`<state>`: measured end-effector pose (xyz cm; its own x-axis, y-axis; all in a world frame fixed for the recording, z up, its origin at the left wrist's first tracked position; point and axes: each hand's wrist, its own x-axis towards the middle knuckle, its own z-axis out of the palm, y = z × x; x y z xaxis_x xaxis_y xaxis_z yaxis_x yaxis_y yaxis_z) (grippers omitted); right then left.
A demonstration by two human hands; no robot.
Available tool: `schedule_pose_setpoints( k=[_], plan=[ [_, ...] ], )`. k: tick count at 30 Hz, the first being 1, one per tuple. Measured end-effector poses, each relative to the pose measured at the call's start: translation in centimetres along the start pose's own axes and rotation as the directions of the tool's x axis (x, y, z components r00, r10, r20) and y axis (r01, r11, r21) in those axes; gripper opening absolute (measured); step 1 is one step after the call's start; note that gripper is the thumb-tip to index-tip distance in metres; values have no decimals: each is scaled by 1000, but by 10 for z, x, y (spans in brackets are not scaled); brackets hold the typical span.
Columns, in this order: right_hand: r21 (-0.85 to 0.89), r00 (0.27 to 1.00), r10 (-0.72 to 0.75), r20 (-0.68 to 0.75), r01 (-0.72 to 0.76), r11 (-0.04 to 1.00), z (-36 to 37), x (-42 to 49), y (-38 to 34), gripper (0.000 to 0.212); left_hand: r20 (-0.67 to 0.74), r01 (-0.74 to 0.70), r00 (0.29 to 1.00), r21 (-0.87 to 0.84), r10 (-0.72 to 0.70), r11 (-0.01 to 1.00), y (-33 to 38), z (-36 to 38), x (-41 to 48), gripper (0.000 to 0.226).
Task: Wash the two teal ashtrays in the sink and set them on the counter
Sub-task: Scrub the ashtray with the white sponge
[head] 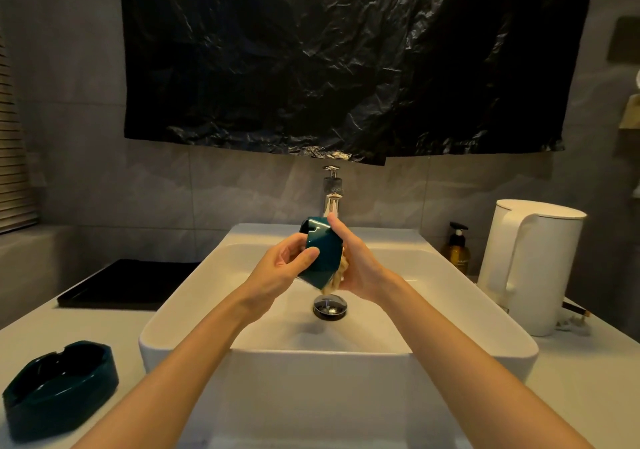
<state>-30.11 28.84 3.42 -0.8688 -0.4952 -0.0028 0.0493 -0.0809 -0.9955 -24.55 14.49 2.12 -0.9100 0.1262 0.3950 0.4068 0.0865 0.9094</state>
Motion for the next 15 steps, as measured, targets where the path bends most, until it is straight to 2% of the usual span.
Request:
schedule_pose_setpoints(
  k=[3, 6, 12, 15],
  plan=[
    [56, 996, 74, 47, -77, 995, -3, 1, 2, 69, 45, 15, 999, 26, -16, 1000, -1, 1, -2, 20],
    [200, 988, 129, 87, -145, 969, -9, -1, 2, 69, 64, 28, 998, 12, -29, 1000, 0, 1, -3, 26],
    [220, 995, 93, 37, -99, 970, -8, 3, 4, 63, 48, 26, 998, 60, -29, 998, 3, 2, 0, 25],
    [190, 999, 26, -22, -21, 982, -5, 3, 3, 61, -40, 19, 999, 17, -18, 1000, 4, 0, 4, 22]
  ],
)
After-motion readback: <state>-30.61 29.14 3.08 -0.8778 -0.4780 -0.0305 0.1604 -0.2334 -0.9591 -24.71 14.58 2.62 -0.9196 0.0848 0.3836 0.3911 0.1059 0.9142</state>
